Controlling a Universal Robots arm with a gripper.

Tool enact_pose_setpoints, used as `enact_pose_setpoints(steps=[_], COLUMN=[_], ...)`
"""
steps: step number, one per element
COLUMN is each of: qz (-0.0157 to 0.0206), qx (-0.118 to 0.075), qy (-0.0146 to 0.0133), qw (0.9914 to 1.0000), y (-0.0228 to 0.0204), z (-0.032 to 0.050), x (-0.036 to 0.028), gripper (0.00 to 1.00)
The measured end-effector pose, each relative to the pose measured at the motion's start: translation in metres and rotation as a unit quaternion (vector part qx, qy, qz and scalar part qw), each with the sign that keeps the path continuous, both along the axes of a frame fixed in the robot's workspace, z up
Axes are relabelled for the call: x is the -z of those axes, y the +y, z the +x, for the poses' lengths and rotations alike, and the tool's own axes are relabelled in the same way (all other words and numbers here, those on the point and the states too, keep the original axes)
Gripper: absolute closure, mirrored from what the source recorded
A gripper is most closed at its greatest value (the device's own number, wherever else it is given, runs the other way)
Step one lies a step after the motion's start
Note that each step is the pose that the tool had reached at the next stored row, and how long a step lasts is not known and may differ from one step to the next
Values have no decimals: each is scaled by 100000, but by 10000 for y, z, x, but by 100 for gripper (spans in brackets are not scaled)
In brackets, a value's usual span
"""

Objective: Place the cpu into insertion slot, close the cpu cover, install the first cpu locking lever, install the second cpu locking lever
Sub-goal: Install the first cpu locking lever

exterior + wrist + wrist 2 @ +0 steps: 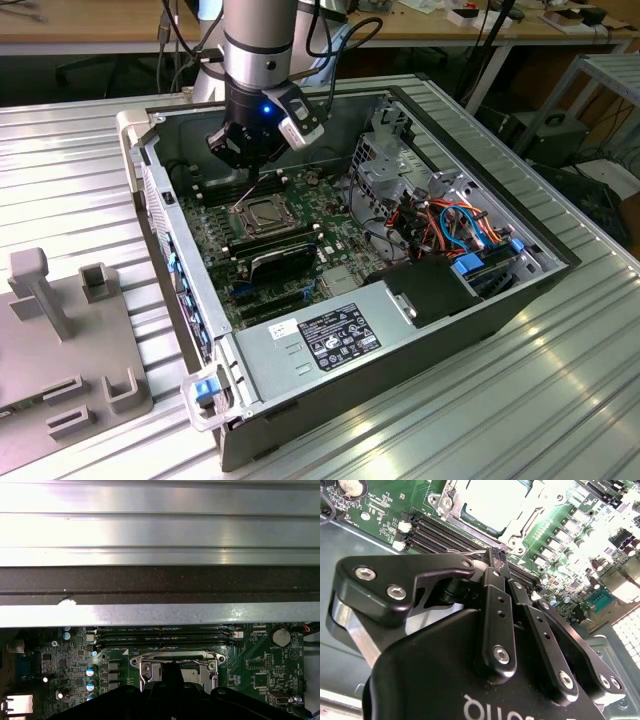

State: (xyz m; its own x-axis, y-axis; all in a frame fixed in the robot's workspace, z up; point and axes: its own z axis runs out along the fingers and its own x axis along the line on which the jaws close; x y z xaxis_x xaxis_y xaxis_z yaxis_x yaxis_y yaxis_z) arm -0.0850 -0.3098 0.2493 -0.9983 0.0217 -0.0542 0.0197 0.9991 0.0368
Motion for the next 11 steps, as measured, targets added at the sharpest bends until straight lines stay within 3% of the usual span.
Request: enact_pose_setpoints(steps=[7, 11], qz=[6, 145], qx=[-3, -44], qy=[-6, -10], qw=[100000, 100000], y=[0, 4], z=[2, 12], x=[1, 36], gripper=[89, 89])
